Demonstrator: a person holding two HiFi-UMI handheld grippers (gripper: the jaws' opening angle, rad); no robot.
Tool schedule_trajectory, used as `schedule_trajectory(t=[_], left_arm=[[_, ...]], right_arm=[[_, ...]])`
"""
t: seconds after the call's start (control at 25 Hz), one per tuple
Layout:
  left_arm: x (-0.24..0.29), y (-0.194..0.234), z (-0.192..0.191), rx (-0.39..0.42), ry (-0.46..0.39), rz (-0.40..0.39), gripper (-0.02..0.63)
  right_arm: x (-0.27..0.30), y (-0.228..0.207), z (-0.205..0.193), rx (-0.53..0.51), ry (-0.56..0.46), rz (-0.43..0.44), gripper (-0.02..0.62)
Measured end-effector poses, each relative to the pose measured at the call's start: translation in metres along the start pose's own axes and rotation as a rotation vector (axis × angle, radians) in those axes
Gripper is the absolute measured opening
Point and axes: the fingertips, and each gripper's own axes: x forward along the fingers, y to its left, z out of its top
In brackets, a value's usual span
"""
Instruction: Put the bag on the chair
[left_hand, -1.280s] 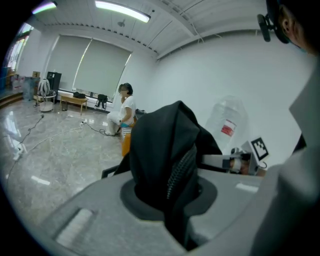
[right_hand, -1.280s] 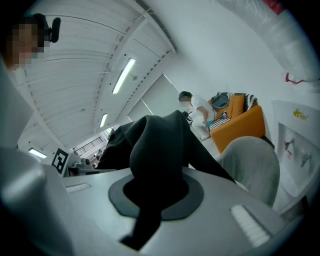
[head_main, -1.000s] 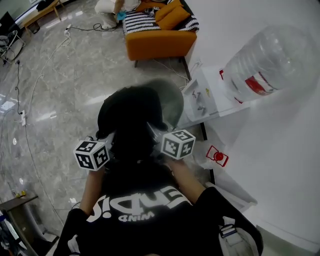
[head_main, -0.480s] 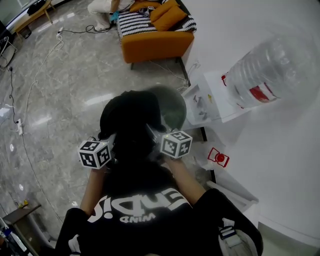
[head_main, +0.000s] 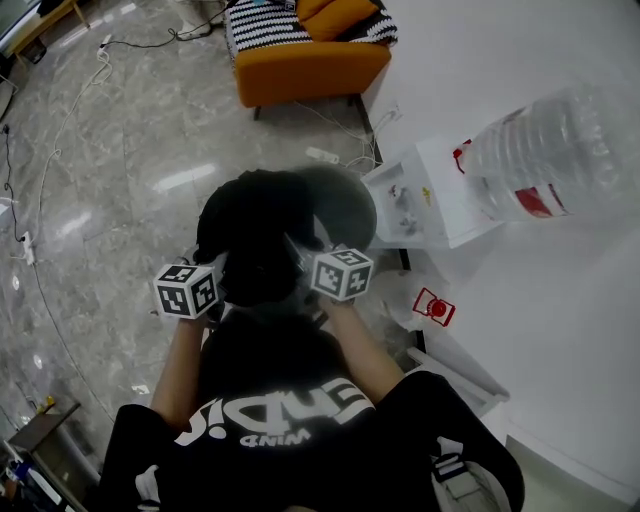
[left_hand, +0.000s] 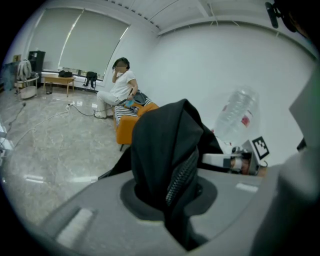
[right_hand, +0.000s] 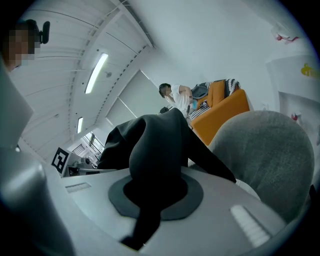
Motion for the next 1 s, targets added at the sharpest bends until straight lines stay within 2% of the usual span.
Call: schedule_trajectory(t=[0.24,0.52,0.68,1.0], left_arm=[[0.03,0.027,-0.008,-0.02,0.053,-0.016,0.041],[0.062,0.054,-0.026,-0.045,0.12,-0.02,0.041],[0.078,0.067,-0.037,-0.033,0.164,-0.023,0.041],[0.1,0.087,-0.033,-0.027,0.198,-0.027,0.044]], right_arm=[[0.028,-0.028,-0.009,0.034,0.044,-0.007,0.015],[0.054,-0.06,-0.024,0.044,0.1,-0.054,0.016],[0.067,-0.075,-0.033,0.059,0.129,-0.072,0.017],[0.09,-0.094,-0.031,0.107,0.128,-0.113,0.017]])
